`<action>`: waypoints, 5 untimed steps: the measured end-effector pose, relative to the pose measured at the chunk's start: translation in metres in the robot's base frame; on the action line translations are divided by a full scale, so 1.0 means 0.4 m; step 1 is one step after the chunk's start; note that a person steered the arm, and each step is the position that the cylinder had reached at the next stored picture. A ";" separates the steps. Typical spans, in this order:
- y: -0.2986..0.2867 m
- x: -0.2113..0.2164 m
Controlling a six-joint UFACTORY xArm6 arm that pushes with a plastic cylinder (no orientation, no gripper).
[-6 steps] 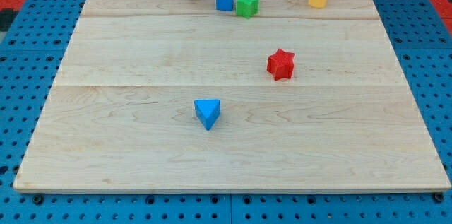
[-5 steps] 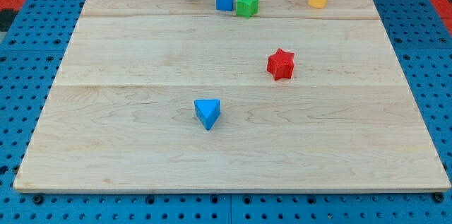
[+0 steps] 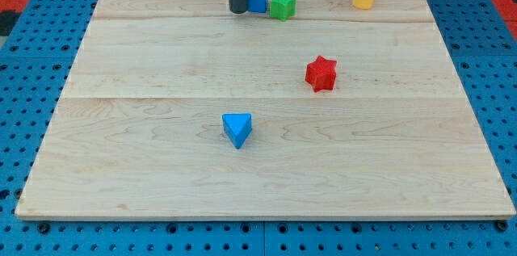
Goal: Place your arm at the bottom left of the blue cube
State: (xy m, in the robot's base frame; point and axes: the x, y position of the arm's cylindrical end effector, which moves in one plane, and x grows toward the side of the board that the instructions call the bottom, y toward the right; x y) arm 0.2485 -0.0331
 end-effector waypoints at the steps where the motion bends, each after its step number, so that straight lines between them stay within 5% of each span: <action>1: 0.025 0.000; 5: -0.001 0.028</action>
